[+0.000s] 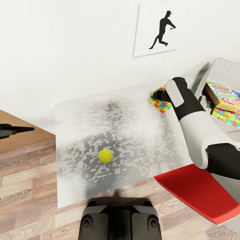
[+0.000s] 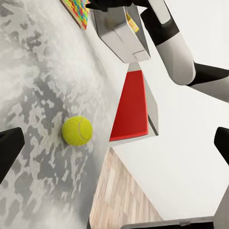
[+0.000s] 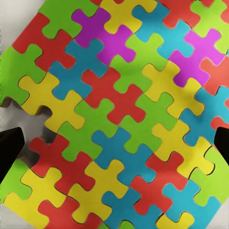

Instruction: Put all the toys in the child's room - the three board games (two on the bed and one on the table), the two jigsaw puzzles on the table, and the tennis ball on the table - inside the toy box on the table in the child's room.

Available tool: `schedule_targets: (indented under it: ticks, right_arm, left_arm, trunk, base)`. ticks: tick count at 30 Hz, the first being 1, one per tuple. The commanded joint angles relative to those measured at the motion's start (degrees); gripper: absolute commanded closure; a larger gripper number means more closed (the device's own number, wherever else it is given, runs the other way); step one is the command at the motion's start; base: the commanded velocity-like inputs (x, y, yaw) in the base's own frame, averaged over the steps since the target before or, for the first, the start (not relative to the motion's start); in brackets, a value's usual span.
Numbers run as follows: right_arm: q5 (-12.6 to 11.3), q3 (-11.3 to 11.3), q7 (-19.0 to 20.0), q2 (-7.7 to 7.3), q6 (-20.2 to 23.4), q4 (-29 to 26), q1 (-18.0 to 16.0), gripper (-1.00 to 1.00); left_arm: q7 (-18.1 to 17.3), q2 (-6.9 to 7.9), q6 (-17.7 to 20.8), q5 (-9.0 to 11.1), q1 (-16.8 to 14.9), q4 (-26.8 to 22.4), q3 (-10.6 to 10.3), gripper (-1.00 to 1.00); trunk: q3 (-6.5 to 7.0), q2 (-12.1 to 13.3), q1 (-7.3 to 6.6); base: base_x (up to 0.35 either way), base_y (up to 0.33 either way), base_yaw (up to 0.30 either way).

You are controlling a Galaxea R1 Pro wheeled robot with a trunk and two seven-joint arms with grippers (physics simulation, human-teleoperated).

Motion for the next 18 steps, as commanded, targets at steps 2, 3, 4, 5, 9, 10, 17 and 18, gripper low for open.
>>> schedule_targets:
  ticks: [2,3,4,5,9,10,17,18]
  right_arm:
    - [-1.53,0.12,-0.5,-0.03,-0.07,2.61,-0.02,-1.0]
    - [-1.53,0.11,-0.5,-0.03,-0.07,2.61,-0.02,-1.0]
    - [-1.53,0.1,-0.5,-0.03,-0.07,2.61,-0.02,-1.0]
    - [-1.53,0.1,-0.5,-0.03,-0.07,2.61,-0.02,-1.0]
    - [-1.48,0.1,-0.5,-0.03,-0.07,2.61,0.07,-1.0]
    - [-1.49,0.1,-0.5,-0.03,-0.07,2.61,0.09,-1.0]
    - [-1.49,0.09,-0.5,-0.03,-0.07,2.61,0.16,-1.0]
    - [-1.47,0.08,-0.5,-0.03,-0.07,2.61,0.16,-1.0]
  left_arm:
    - [-0.2,0.04,0.61,0.0,-0.04,0.0,-0.03,-1.0]
    - [-0.2,0.0,0.61,-0.01,-0.04,0.0,-0.03,-1.0]
    - [-0.2,-0.03,0.61,-0.02,-0.04,0.0,-0.03,-1.0]
    - [-0.2,-0.1,0.61,-0.03,-0.04,0.0,-0.03,-1.0]
    - [-0.2,-0.2,0.61,-0.02,-0.04,0.0,-0.03,-1.0]
    - [-0.2,-0.21,0.61,-0.02,-0.04,0.0,-0.03,-1.0]
    - [-0.2,-0.23,0.61,-0.03,-0.04,0.42,-0.08,-1.0]
    - [-0.2,-0.23,0.61,-0.03,-0.04,0.52,-0.06,-1.0]
  trunk:
    - [-0.08,-0.07,0.05]
    - [-0.08,-0.07,0.05]
    - [-0.08,-0.07,0.05]
    - [-0.08,-0.07,0.05]
    - [-0.08,-0.07,0.05]
    - [-0.08,-0.07,0.05]
    - [-0.08,-0.07,0.05]
    - [-0.08,-0.07,0.05]
  base:
    - [-0.007,0.001,0.0]
    - [-0.003,0.001,0.0]
    - [-0.002,0.0,0.0]
    - [-0.001,0.0,0.0]
    - [0.0,0.0,0.0]
    - [0.0,0.0,0.0]
    - [0.044,0.0,0.0]
    - [0.019,0.0,0.0]
